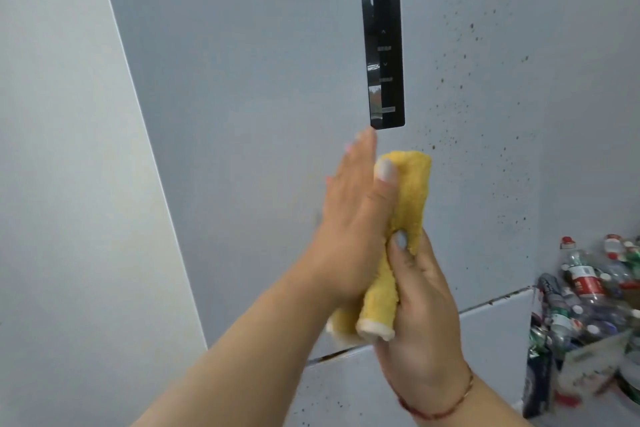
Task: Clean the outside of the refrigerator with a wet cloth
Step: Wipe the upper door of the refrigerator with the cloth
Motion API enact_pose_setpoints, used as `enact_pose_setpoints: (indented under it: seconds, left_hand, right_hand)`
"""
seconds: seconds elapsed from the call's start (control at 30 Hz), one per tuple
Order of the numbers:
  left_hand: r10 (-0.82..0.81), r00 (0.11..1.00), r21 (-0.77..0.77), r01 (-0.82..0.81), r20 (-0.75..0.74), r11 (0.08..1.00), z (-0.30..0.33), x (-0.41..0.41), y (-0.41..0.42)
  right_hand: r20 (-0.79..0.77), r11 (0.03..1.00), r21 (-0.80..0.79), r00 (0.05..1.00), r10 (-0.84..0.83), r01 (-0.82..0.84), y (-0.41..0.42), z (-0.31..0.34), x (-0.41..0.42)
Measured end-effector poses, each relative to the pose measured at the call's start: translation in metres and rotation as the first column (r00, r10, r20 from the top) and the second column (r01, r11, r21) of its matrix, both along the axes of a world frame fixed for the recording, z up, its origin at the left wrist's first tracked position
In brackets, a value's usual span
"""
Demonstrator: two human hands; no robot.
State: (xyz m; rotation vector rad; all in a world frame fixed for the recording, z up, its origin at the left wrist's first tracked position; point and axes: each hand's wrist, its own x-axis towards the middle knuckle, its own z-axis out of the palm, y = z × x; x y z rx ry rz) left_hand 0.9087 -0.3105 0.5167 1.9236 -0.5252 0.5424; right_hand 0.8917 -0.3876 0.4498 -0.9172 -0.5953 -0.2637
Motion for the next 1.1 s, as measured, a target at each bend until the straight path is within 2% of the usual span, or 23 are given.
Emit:
enact_pose_setpoints:
  seconds: [0.1, 0.2, 0.27, 0.3, 0.33, 0.37, 0.4, 0.43, 0.47, 0.5, 0.53, 0.6, 0.67, 0.7, 0.73, 0.77, 0.8, 0.83, 0.87, 0.9, 0.97, 1.03, 1.1]
  left_hand:
    - [-0.053, 0.998, 0.034, 0.052, 0.02, 0.998, -0.01, -0.008, -0.005]
    - [-0.032, 0.998, 0.233, 0.02, 0.049, 0.972, -0.022, -0.012, -0.014]
    - [0.067, 0.997, 0.292, -0.077, 0.046, 0.953, -0.033, -0.006, -0.02]
    - [0.061, 0.991, 0.349, -0.1, 0.121, 0.932, -0.041, -0.002, -0.018]
    - [0.024, 0.994, 0.35, -0.059, 0.102, 0.935, -0.04, -0.009, -0.011]
    - [-0.052, 0.998, 0.304, 0.043, 0.024, 0.952, -0.036, -0.017, -0.004]
    - [-0.079, 0.996, 0.184, 0.083, -0.03, 0.979, -0.03, -0.021, 0.003]
    - [-0.025, 0.999, 0.022, 0.025, -0.027, 0.999, -0.023, -0.027, 0.011]
    - [0.055, 0.998, -0.132, -0.058, -0.024, 0.99, -0.016, -0.025, 0.017]
    - [0.078, 0.994, -0.243, -0.096, -0.082, 0.965, -0.007, -0.019, 0.023]
    - [0.021, 0.985, -0.325, -0.077, -0.173, 0.942, 0.004, -0.016, 0.026]
    - [-0.068, 0.965, -0.364, -0.031, -0.255, 0.931, 0.016, -0.007, 0.028]
    - [0.016, 0.973, -0.335, -0.095, -0.23, 0.937, 0.026, -0.005, 0.03]
    - [0.073, 0.977, -0.347, -0.141, -0.202, 0.927, 0.032, -0.005, 0.031]
    - [0.119, 0.978, -0.363, -0.174, -0.17, 0.915, 0.038, -0.001, 0.033]
    - [0.148, 0.979, -0.377, -0.192, -0.142, 0.906, 0.046, 0.002, 0.035]
    - [0.164, 0.979, -0.385, -0.197, -0.118, 0.902, 0.055, 0.004, 0.035]
    - [0.178, 0.98, -0.372, -0.198, -0.086, 0.907, 0.063, 0.004, 0.032]
    - [0.203, 0.978, -0.323, -0.205, -0.039, 0.924, 0.07, 0.005, 0.028]
    - [0.215, 0.977, -0.252, -0.207, 0.004, 0.945, 0.074, 0.006, 0.021]
    - [0.155, 0.988, -0.068, -0.152, 0.03, 0.986, 0.078, 0.007, 0.006]
    - [0.0, 1.0, 0.058, 0.002, -0.031, 0.998, 0.077, 0.007, -0.005]
    - [-0.073, 0.997, 0.099, 0.074, -0.015, 0.992, 0.076, 0.005, -0.008]
  right_hand:
    - [-0.043, 0.981, 0.165, 0.993, 0.107, -0.098, -0.004, 0.015, 0.003]
    - [-0.067, 0.934, 0.285, 0.968, 0.243, -0.215, -0.015, 0.037, 0.01]
    - [-0.162, 0.899, 0.338, 0.923, 0.349, -0.28, -0.024, 0.042, 0.024]
    - [-0.221, 0.89, 0.375, 0.907, 0.358, -0.26, -0.03, 0.045, 0.033]
    - [-0.284, 0.875, 0.418, 0.879, 0.382, -0.246, -0.036, 0.051, 0.038]
    - [-0.299, 0.861, 0.417, 0.851, 0.431, -0.29, -0.04, 0.056, 0.042]
    - [-0.255, 0.86, 0.358, 0.847, 0.466, -0.365, -0.041, 0.06, 0.047]
    - [-0.274, 0.894, 0.318, 0.872, 0.405, -0.316, -0.043, 0.054, 0.051]
    - [-0.225, 0.883, 0.298, 0.872, 0.435, -0.364, -0.049, 0.052, 0.056]
    - [-0.158, 0.873, 0.26, 0.874, 0.46, -0.412, -0.052, 0.048, 0.064]
    - [-0.146, 0.861, 0.222, 0.858, 0.493, -0.457, -0.052, 0.049, 0.063]
    - [-0.219, 0.885, 0.174, 0.859, 0.463, -0.433, -0.038, 0.06, 0.043]
    - [-0.355, 0.863, 0.239, 0.788, 0.504, -0.445, -0.042, 0.068, 0.047]
    - [-0.342, 0.926, 0.196, 0.863, 0.373, -0.323, -0.045, 0.07, 0.05]
    - [-0.361, 0.988, 0.11, 0.922, 0.139, -0.106, -0.05, 0.07, 0.052]
    - [-0.374, 0.987, 0.035, 0.918, -0.135, 0.159, -0.051, 0.07, 0.053]
    - [-0.332, 0.934, -0.035, 0.877, -0.348, 0.357, -0.05, 0.071, 0.049]
    - [-0.273, 0.882, -0.08, 0.84, -0.468, 0.465, -0.047, 0.068, 0.046]
    - [-0.22, 0.871, -0.108, 0.843, -0.491, 0.479, -0.042, 0.067, 0.041]
    - [-0.194, 0.912, -0.11, 0.891, -0.41, 0.396, -0.036, 0.065, 0.038]
    - [-0.224, 0.998, 0.041, 0.974, -0.027, 0.037, -0.022, 0.069, 0.028]
    - [-0.222, 0.911, 0.352, 0.926, 0.306, -0.217, -0.015, 0.077, 0.022]
    - [-0.119, 0.81, 0.531, 0.924, 0.364, -0.25, -0.016, 0.083, 0.02]
